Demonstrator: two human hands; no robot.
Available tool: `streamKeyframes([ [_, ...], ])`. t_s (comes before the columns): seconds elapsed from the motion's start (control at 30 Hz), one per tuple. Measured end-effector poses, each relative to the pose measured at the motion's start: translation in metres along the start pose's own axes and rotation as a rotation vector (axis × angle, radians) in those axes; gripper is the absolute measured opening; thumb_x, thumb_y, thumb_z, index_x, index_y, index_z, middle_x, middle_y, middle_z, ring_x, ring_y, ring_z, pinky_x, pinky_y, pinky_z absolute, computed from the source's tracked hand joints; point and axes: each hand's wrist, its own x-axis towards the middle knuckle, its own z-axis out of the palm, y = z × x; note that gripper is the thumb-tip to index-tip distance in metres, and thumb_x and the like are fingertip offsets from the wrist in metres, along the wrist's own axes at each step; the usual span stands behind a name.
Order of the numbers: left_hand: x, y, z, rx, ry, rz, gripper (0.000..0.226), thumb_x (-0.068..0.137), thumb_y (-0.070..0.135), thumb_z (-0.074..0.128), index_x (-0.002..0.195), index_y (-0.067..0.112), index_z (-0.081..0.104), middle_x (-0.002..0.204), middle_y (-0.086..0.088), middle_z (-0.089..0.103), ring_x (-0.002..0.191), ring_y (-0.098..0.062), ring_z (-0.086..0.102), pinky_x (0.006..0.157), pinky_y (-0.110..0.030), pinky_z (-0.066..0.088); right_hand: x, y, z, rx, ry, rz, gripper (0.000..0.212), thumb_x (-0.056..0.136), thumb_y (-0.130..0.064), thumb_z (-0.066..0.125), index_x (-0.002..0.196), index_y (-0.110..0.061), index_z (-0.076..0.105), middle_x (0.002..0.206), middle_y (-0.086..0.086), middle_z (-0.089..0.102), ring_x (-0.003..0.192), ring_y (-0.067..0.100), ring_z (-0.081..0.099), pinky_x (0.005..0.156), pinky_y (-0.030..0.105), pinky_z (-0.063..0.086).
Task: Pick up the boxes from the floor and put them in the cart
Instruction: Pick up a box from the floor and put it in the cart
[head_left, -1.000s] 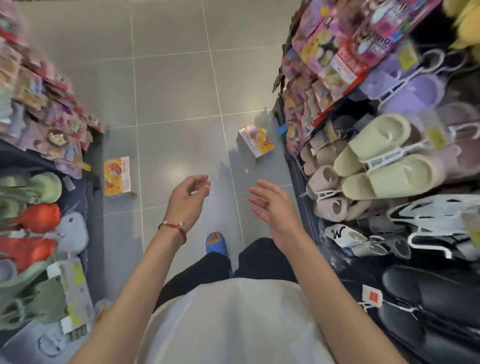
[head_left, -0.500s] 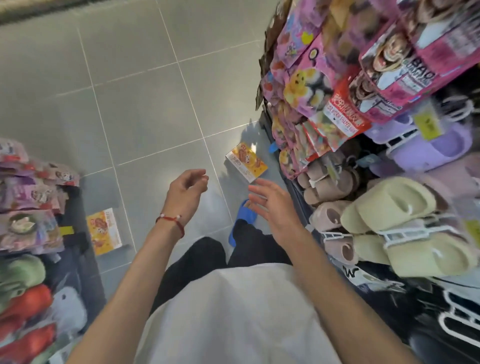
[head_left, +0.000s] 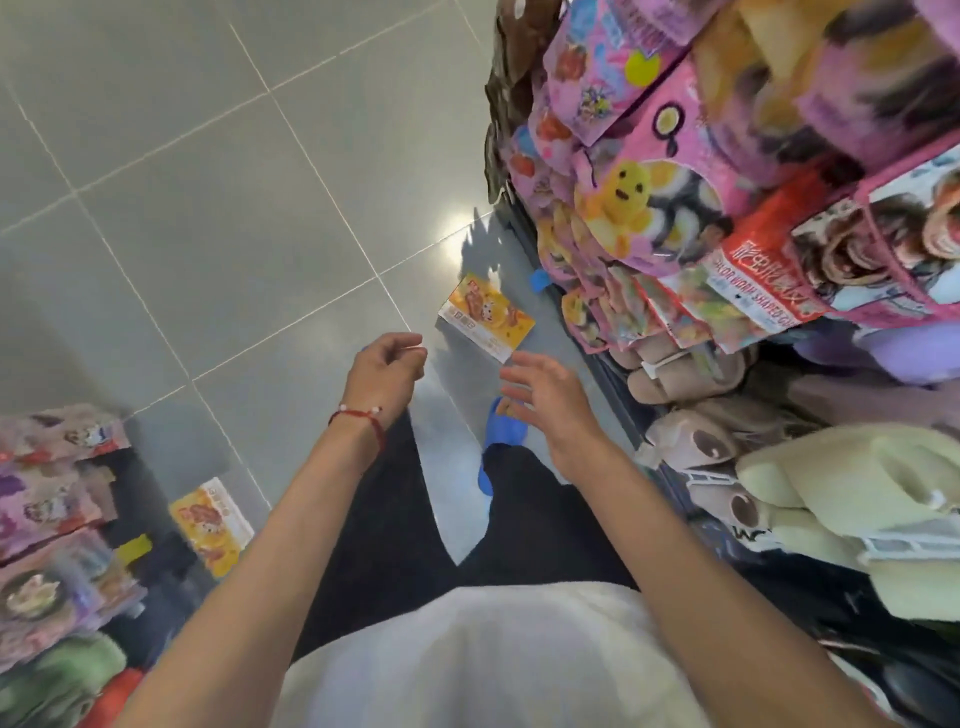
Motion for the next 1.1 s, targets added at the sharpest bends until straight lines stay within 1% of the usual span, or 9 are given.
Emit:
streamKeyframes([
  [0.17, 0.072, 0.008, -0.011, 0.145, -0.092, -0.077, 0.027, 0.097, 0.013, 0.058, 0.123, 0.011, 0.065, 0.112, -0.009, 0.068, 0.102, -0.023, 0.068, 0.082, -0.028, 0.047, 0.048, 0.005, 0.042, 0.108, 0.113, 0.071, 0.029, 0.102, -0.014, 0.057, 0.131, -0.015, 0.065, 0.126, 0.007, 0.07, 0.107, 0.016, 0.067, 0.082, 0.021, 0.053],
  [0.33, 0.141, -0.006, -0.009, 0.282, -0.168, -0.136, 0.026, 0.096, 0.012, 0.058, 0.121, 0.01, 0.066, 0.116, -0.011, 0.069, 0.109, -0.028, 0.067, 0.082, -0.027, 0.045, 0.099, 0.024, 0.073, 0.203, 0.23, 0.125, 0.019, 0.1, -0.014, 0.059, 0.116, -0.022, 0.066, 0.122, 0.007, 0.072, 0.11, 0.02, 0.07, 0.101, 0.036, 0.056],
  [0.47, 0.199, -0.034, 0.002, 0.394, -0.182, -0.171, 0.023, 0.096, 0.013, 0.057, 0.116, 0.013, 0.068, 0.113, -0.009, 0.069, 0.108, -0.028, 0.067, 0.081, -0.03, 0.05, 0.147, 0.048, 0.09, 0.225, 0.263, 0.153, 0.026, 0.1, -0.013, 0.057, 0.124, -0.018, 0.065, 0.123, 0.009, 0.07, 0.109, 0.022, 0.07, 0.1, 0.039, 0.057],
  [0.63, 0.264, -0.083, 0.021, 0.515, -0.253, -0.198, 0.018, 0.093, 0.012, 0.057, 0.108, 0.013, 0.069, 0.119, -0.013, 0.068, 0.112, -0.032, 0.065, 0.102, -0.043, 0.051, 0.219, 0.087, 0.097, 0.207, 0.314, 0.183, 0.033, 0.097, -0.015, 0.059, 0.13, -0.019, 0.062, 0.116, 0.005, 0.068, 0.111, 0.025, 0.068, 0.101, 0.042, 0.056],
  [0.77, 0.319, -0.121, 0.039, 0.586, -0.274, -0.165, 0.012, 0.094, 0.013, 0.056, 0.099, 0.018, 0.066, 0.118, -0.014, 0.069, 0.111, -0.033, 0.066, 0.101, -0.043, 0.05, 0.288, 0.12, 0.095, 0.202, 0.345, 0.202, 0.031, 0.097, -0.017, 0.059, 0.128, -0.018, 0.063, 0.105, -0.001, 0.067, 0.104, 0.02, 0.068, 0.099, 0.041, 0.056],
  [0.9, 0.37, -0.156, 0.058, 0.656, -0.262, -0.133, 0.014, 0.094, 0.015, 0.053, 0.098, 0.02, 0.066, 0.113, -0.017, 0.07, 0.109, -0.035, 0.065, 0.099, -0.041, 0.052, 0.353, 0.153, 0.092, 0.14, 0.326, 0.219, 0.027, 0.097, -0.021, 0.06, 0.123, -0.02, 0.063, 0.118, 0.002, 0.067, 0.112, 0.022, 0.063, 0.105, 0.045, 0.053],
  [0.97, 0.398, -0.172, 0.069, 0.69, -0.251, -0.104, 0.019, 0.094, 0.017, 0.053, 0.103, 0.015, 0.069, 0.112, -0.016, 0.07, 0.109, -0.036, 0.064, 0.099, -0.041, 0.052, 0.387, 0.168, 0.088, 0.072, 0.327, 0.211, 0.03, 0.096, -0.022, 0.061, 0.126, -0.018, 0.063, 0.117, 0.001, 0.064, 0.114, 0.024, 0.061, 0.106, 0.047, 0.051],
  [1.03, 0.426, -0.185, 0.081, 0.694, -0.24, -0.08, 0.023, 0.092, 0.017, 0.056, 0.111, 0.014, 0.069, 0.116, -0.016, 0.069, 0.111, -0.037, 0.063, 0.099, -0.039, 0.051, 0.423, 0.184, 0.082, 0.038, 0.357, 0.215, 0.035, 0.096, -0.025, 0.062, 0.13, -0.016, 0.062, 0.115, 0.002, 0.06, 0.109, 0.025, 0.059, 0.103, 0.046, 0.051],
  [1.1, 0.455, -0.196, 0.094, 0.703, -0.217, -0.065, 0.028, 0.09, 0.02, 0.06, 0.117, 0.016, 0.067, 0.122, -0.013, 0.067, 0.115, -0.034, 0.061, 0.098, -0.032, 0.048, 0.456, 0.195, 0.076, 0.017, 0.41, 0.219, 0.034, 0.097, -0.029, 0.063, 0.126, -0.01, 0.063, 0.111, 0.005, 0.06, 0.096, 0.026, 0.057, 0.085, 0.042, 0.052],
])
